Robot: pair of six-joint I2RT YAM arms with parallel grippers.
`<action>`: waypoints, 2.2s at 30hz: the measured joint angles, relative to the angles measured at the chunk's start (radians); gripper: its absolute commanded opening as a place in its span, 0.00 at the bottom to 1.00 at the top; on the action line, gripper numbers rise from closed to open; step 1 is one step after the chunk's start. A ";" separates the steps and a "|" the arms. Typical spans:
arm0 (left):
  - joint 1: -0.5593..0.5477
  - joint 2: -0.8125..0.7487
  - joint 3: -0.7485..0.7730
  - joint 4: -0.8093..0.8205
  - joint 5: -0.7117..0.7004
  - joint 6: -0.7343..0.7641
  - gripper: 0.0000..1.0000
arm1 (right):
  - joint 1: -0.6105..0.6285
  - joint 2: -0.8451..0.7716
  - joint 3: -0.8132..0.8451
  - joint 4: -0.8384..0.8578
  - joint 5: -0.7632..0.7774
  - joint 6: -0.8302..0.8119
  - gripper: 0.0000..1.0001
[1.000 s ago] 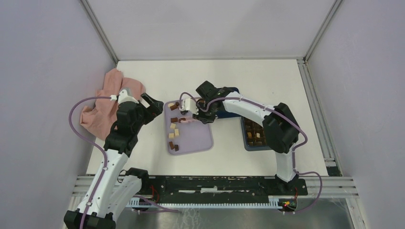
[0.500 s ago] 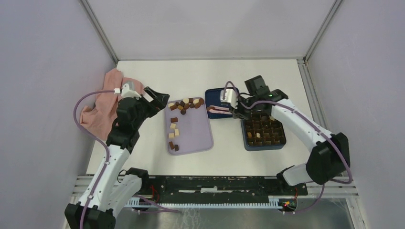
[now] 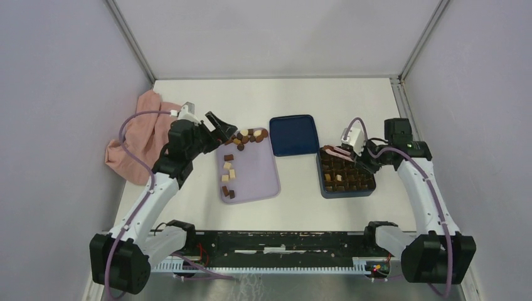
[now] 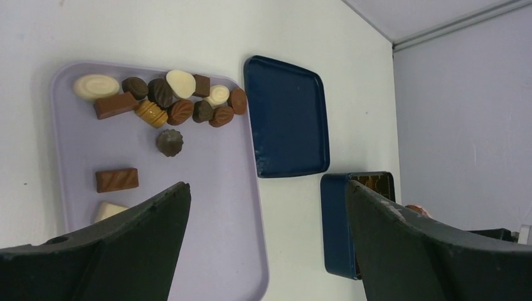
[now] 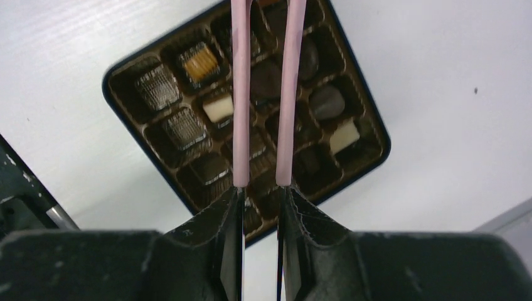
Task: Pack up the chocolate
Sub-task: Pick up the fake chocolate from the plate, then place the fake chocolate in the packing box.
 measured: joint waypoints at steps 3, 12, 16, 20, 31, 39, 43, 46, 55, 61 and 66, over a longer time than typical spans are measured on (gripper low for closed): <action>-0.021 0.079 0.025 0.022 0.019 0.000 0.95 | -0.079 -0.050 -0.032 -0.053 0.020 -0.047 0.03; -0.166 0.211 0.097 0.048 0.018 0.032 0.94 | -0.249 -0.112 -0.150 -0.156 0.110 -0.163 0.05; -0.184 0.212 0.107 0.048 0.011 0.051 0.94 | -0.271 -0.113 -0.179 -0.159 0.153 -0.181 0.06; -0.184 0.212 0.108 0.048 0.002 0.052 0.94 | -0.286 -0.113 -0.194 -0.159 0.187 -0.192 0.07; -0.185 0.184 0.105 0.047 -0.020 0.054 0.94 | -0.310 -0.093 -0.208 -0.142 0.220 -0.197 0.23; -0.186 0.182 0.106 0.047 -0.025 0.064 0.94 | -0.310 -0.076 -0.209 -0.138 0.216 -0.195 0.31; -0.185 0.182 0.106 0.047 -0.026 0.064 0.94 | -0.310 -0.069 -0.208 -0.137 0.211 -0.194 0.34; -0.185 0.182 0.106 0.047 -0.026 0.069 0.94 | -0.310 -0.064 -0.208 -0.136 0.209 -0.193 0.36; -0.185 0.182 0.106 0.045 -0.036 0.073 0.94 | -0.310 -0.059 -0.176 -0.142 0.191 -0.193 0.35; -0.185 0.182 0.110 0.042 -0.049 0.094 0.94 | -0.310 -0.038 -0.093 -0.156 0.148 -0.191 0.34; -0.185 0.185 0.117 0.039 -0.051 0.099 0.94 | -0.308 -0.006 -0.018 -0.185 0.075 -0.189 0.35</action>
